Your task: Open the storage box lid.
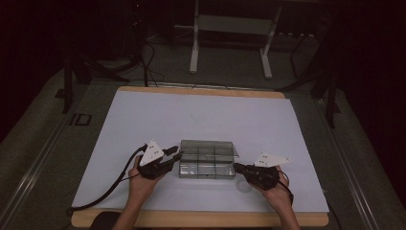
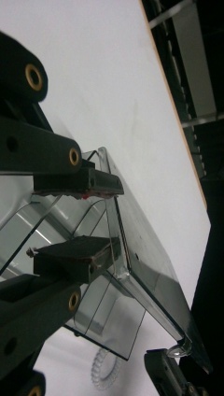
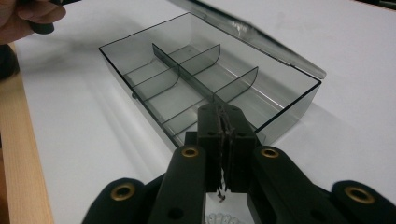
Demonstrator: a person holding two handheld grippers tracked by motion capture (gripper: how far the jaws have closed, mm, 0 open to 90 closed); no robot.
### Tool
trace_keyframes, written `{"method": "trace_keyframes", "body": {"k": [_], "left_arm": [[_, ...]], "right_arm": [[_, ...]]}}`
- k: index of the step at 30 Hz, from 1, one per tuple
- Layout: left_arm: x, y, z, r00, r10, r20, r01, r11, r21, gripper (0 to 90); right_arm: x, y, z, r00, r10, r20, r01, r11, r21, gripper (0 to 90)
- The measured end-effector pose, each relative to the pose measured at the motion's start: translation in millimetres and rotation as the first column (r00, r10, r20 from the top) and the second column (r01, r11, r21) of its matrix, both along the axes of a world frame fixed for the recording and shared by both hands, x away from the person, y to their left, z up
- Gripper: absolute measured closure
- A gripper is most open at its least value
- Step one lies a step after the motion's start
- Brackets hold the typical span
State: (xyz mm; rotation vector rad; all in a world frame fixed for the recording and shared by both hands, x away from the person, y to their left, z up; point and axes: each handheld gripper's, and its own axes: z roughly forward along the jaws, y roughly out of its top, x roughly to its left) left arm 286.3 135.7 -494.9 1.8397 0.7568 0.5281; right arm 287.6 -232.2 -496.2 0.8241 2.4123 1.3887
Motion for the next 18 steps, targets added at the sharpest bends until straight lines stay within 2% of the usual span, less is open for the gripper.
{"method": "trace_keyframes", "body": {"k": [6,13,18], "left_arm": [[1.9,-5.9,7.3,0.9995,0.019,0.027,-0.02,0.9997,0.017,74.3],[8.7,-5.7,15.9,0.9981,0.042,0.045,-0.044,0.9983,0.039,81.6],[13.6,-4.9,19.2,0.9978,0.05,0.043,-0.051,0.9984,0.024,83.3]], "right_arm": [[0.4,0.6,-0.8,1.0,-0.009,-0.001,0.009,1.0,0.007,85.1],[1.8,1.3,-4.1,0.9997,-0.014,-0.019,0.015,1.0,0.019,78.2],[1.5,4.1,-5.3,0.9997,-0.008,-0.022,0.008,1.0,0.015,76.2]]}}
